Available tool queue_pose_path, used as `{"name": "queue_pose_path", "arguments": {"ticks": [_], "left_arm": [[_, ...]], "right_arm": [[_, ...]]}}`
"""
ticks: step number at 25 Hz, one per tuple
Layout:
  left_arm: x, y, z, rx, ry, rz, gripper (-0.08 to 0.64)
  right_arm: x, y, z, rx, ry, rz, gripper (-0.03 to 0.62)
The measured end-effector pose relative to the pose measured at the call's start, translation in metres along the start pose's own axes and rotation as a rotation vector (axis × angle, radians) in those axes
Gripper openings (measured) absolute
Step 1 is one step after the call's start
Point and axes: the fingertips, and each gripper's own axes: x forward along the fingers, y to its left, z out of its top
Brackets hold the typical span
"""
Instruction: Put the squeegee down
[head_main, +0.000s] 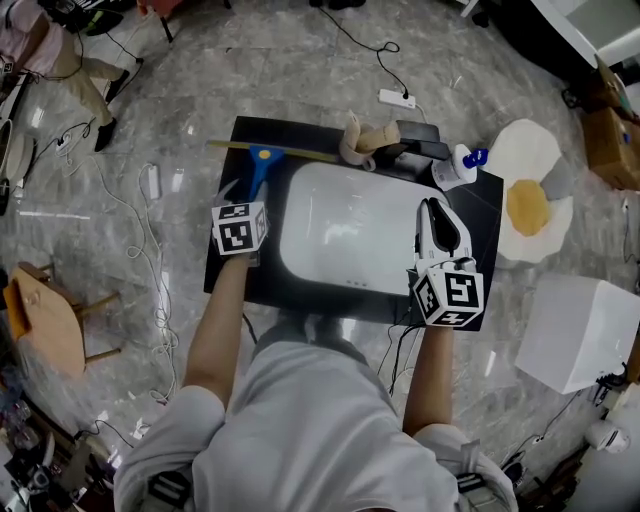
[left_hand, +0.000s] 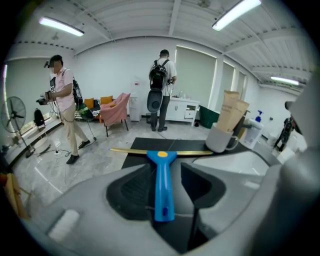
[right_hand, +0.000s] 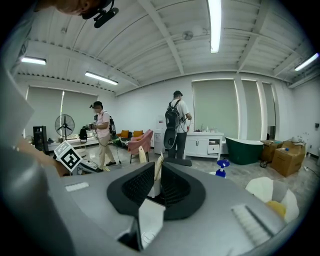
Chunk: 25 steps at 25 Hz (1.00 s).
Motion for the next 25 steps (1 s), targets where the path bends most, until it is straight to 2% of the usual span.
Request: {"name": "queue_pose_path", "arguments": {"ticks": [5, 14, 25], "left_arm": [[-0.037, -0.009, 0.008, 0.019, -0.056, 0.011, 0.184], [-0.106, -0.021, 0.02, 0.008, -0.154, 0.034, 0.162], [-0.176, -0.031, 0.026, -0.017, -0.233, 0.08, 0.132]], "right_arm": [[-0.026, 0.005, 0.007, 0.006, -0.035, 0.016, 0.043], [-0.067, 0.021, 0.02, 0.001, -0.083, 0.05, 0.043], [-0.105, 0.035, 0.035, -0.01, -0.124, 0.09, 0.043]]}}
